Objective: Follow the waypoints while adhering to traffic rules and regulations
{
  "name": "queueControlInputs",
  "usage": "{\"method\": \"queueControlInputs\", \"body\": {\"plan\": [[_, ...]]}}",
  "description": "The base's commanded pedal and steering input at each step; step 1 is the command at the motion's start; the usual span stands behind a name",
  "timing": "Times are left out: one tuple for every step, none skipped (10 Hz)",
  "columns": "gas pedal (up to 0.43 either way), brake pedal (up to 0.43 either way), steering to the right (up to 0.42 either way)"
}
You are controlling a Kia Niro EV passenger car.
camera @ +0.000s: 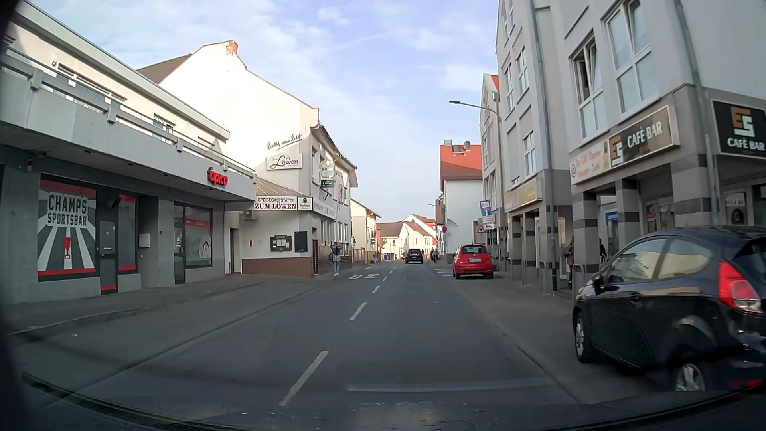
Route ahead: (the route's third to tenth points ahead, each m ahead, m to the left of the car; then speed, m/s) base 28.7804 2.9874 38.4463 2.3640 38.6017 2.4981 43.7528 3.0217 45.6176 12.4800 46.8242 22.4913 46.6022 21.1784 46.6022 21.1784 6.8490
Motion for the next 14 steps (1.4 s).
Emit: {"method": "queueControlInputs", "body": {"plan": [[0.047, 0.0, -0.004], [0.039, 0.0, -0.006], [0.039, 0.0, -0.006], [0.028, 0.0, -0.005], [0.02, 0.0, -0.004], [0.02, 0.0, -0.003], [0.0, 0.0, -0.004], [0.0, 0.0, -0.004], [0.0, 0.0, -0.003], [0.0, 0.0, -0.003], [0.0, 0.0, -0.004], [0.0, 0.0, -0.004], [0.0, 0.0, -0.004], [0.0, 0.0, -0.004]]}}
